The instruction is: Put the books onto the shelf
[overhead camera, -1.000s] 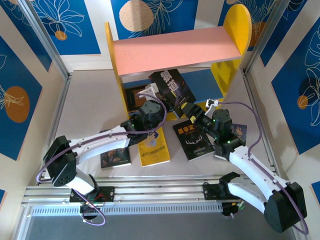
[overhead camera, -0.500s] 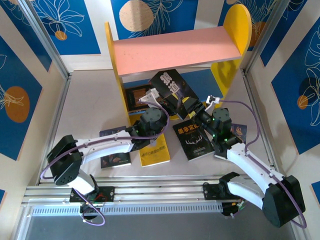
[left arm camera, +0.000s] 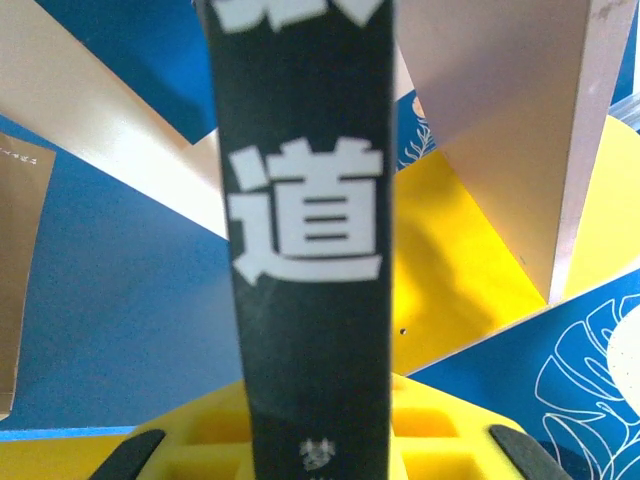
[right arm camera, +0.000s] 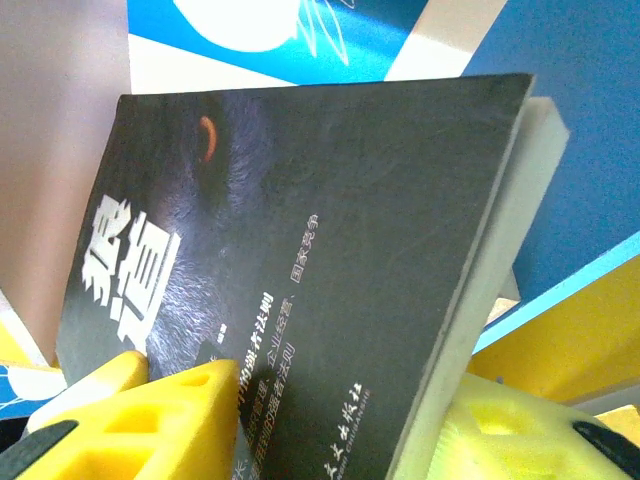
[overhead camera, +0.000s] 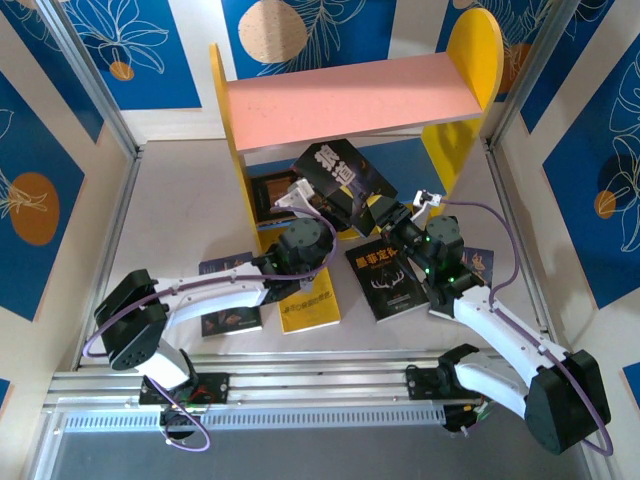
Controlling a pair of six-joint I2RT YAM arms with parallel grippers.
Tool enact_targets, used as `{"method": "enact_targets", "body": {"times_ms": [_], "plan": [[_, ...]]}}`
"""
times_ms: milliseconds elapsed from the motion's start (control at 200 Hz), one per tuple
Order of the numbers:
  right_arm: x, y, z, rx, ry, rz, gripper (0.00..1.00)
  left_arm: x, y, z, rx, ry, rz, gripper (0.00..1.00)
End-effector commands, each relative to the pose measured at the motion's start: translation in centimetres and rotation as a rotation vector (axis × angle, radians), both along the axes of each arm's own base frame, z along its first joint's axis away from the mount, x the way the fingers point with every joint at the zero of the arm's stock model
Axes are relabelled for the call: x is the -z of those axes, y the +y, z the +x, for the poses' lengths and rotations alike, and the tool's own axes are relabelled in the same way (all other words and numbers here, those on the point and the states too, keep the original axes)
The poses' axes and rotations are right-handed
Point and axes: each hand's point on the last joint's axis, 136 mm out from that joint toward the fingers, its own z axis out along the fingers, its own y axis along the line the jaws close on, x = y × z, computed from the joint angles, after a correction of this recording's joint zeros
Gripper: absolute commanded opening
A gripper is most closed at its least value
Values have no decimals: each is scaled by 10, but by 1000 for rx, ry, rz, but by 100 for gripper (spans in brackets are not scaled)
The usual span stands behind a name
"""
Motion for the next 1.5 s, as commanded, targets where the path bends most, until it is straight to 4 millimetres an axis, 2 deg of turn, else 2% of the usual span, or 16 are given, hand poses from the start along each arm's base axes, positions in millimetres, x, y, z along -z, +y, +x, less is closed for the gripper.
{"method": "enact_targets", "body": {"times_ms": [0,70,160,465,575,710,765,795,880,950,1081,1251,1396,1496], "plan": [[-2,-2,-1,15,-18,-6,43,-25,4,-5,-8,-51,-89,0],[-3,-2,-1,14,-21,-6,38,-24,4,-5,-10,-51,-89,0],[-5,-2,-1,13,-27,-5,22,-20,4,-4,-14,-45,-91,0],[-15,0,-1,-10,-69,-11,0,-13,6,-3,-26,-43,-98,0],[-19,0,-1,-17,-91,-26,0,-16,5,-4,-15,-58,-67,29],[-27,-3,-1,-28,-137,-56,0,-19,8,-7,-2,-76,16,58],[-37,-6,0,-40,-185,-96,0,-21,10,-8,33,-112,111,68],[-41,-9,1,-47,-204,-122,0,-21,16,-8,49,-120,174,69],[-52,-19,5,-59,-253,-158,0,-2,38,-7,56,-56,341,74],[-55,-25,8,-70,-264,-179,0,7,50,-8,113,-3,415,76],[-61,-26,17,-129,-292,-231,0,13,67,-17,210,93,583,77],[-67,-15,34,-258,-336,-313,0,8,87,-30,288,127,769,78],[-74,3,42,-425,-382,-346,0,-3,121,-43,287,120,938,81],[-69,10,54,-477,-385,-364,0,-8,146,-50,244,127,962,81]]}}
